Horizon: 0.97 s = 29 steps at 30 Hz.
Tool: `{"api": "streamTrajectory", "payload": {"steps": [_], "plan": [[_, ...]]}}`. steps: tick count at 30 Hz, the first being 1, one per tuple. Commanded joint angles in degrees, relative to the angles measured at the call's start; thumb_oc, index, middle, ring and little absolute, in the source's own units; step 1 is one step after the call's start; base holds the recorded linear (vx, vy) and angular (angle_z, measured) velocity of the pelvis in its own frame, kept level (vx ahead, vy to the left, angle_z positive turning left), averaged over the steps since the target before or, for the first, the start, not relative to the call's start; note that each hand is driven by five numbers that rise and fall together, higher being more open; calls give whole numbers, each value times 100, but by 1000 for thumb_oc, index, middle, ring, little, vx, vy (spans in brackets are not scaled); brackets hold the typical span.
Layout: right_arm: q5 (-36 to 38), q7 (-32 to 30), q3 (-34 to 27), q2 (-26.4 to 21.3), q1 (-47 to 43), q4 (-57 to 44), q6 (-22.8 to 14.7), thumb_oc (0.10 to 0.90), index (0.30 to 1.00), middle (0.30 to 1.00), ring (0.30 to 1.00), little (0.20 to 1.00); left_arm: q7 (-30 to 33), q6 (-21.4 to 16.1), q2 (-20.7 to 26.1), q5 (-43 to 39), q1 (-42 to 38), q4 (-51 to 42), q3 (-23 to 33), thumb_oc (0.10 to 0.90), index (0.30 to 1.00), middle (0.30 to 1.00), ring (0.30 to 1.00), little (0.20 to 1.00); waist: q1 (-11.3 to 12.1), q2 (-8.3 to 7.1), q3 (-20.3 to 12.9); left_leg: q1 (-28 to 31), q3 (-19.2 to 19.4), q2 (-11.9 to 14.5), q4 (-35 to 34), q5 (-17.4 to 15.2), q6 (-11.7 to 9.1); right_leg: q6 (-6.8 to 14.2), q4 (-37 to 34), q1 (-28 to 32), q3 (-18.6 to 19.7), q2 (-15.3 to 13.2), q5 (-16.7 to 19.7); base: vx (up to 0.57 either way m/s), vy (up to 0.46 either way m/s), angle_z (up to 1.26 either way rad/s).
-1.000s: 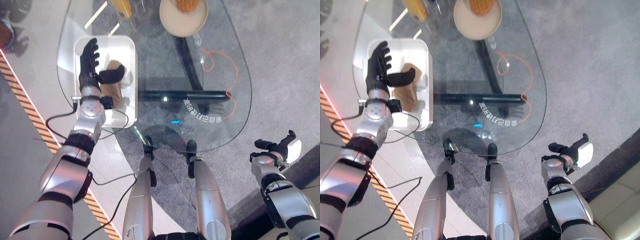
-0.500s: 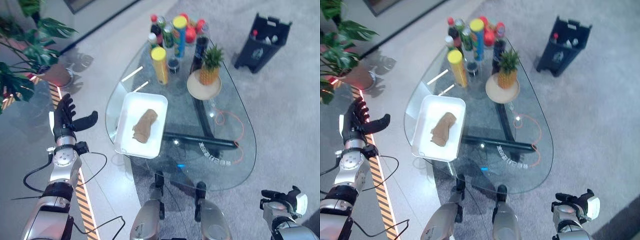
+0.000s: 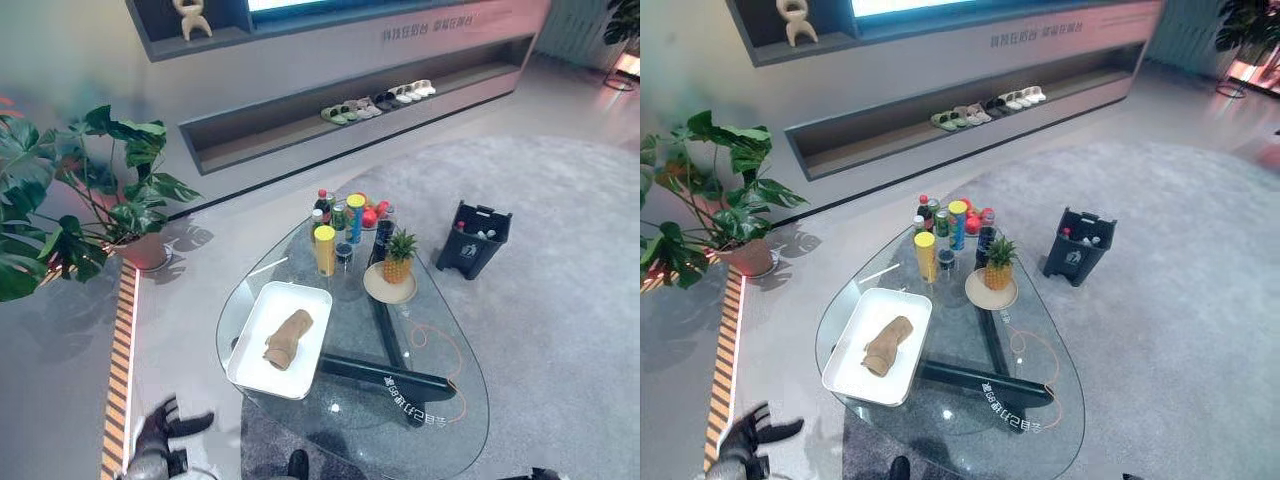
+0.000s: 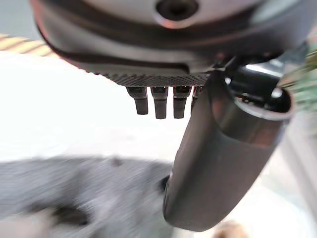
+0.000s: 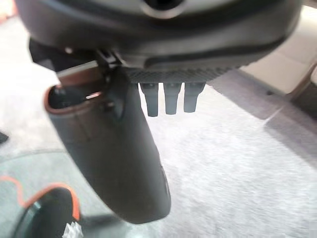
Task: Wipe the table with a cloth and put it in the basket.
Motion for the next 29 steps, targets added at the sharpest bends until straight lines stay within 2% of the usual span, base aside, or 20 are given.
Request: {"api": "streamTrajectory", "payload": {"steps": [1, 7, 13, 29], "plan": [[-487, 41, 227, -111, -169, 110, 69, 800, 900, 900, 900, 900, -291, 118, 99, 386, -336, 118, 126, 800, 900, 900, 900, 900, 150, 18, -7, 463, 196, -71, 35, -686, 2, 261, 95, -299, 167, -199, 299, 18, 31, -2], [-905, 346, 532, 161, -134, 172, 344, 800, 900, 900, 900, 900, -580, 696, -168, 655, -268, 303, -138, 800, 900, 900, 900, 900, 135, 15, -32, 561, 250, -48, 35, -746, 8, 252, 95, -205, 98, -222, 265, 20, 29, 0], [-1138, 560, 767, 257, -174, 194, 497, 800, 900, 900, 900, 900, -591, 898, -246, 696, -368, 325, -386, 800, 900, 900, 900, 900, 105, 28, -30, 599, 286, -30, 35, -766, 3, 246, 81, -171, 70, -232, 254, 0, 0, 0], [-1319, 705, 1064, 364, -223, 124, 584, 800, 900, 900, 900, 900, -567, 915, -375, 712, -420, 239, -574, 800, 900, 900, 900, 900, 90, 43, -27, 604, 300, -11, 35, -768, -6, 237, 63, -160, 84, -242, 246, 0, 0, 0]]}}
